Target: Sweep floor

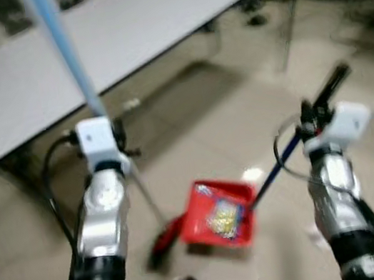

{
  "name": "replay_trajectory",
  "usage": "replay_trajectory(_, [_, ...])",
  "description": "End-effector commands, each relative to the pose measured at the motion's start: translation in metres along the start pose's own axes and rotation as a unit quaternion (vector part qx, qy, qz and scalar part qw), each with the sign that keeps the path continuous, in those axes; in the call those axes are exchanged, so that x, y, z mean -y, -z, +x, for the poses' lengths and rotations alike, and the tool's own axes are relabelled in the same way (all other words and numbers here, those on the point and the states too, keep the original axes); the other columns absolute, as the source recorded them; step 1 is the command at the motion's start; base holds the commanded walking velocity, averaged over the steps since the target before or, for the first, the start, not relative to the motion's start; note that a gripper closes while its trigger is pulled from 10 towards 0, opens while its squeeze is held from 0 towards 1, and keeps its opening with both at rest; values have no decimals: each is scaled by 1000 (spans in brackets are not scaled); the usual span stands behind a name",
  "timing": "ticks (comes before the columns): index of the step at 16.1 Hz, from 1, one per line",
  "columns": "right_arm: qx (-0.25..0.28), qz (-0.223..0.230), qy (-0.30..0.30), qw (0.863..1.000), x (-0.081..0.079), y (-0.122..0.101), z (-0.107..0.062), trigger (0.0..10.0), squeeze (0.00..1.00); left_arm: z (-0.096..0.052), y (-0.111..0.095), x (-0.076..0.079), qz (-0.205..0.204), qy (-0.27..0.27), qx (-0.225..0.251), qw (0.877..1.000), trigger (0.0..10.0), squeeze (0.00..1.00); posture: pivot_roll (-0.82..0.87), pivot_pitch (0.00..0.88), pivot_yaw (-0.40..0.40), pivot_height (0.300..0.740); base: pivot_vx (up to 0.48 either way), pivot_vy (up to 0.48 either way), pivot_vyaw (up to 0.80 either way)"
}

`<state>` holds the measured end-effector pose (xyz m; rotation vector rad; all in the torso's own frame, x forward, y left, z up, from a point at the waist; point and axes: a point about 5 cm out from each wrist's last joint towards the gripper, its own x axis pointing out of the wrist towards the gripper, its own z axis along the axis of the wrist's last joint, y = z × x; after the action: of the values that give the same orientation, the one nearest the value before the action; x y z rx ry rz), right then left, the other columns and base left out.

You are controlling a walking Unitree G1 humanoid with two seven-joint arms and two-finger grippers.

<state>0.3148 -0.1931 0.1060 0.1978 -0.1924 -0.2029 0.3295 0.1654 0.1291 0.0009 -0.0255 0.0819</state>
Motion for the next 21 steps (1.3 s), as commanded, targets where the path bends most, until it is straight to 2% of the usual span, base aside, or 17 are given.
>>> replay_trajectory(1, [24,22,-13,999,-11,-11,6,10000,0,5,-10,-3,17,-7,15,1000,10000,0,-41,64,84,740,0,0,0])
replay_trajectory(21, [13,20,-11,1000,-9,-9,7,10000,0,5,-14,3,-1,-1,23,1000,10000,0,-35,97,73,740,0,0,0])
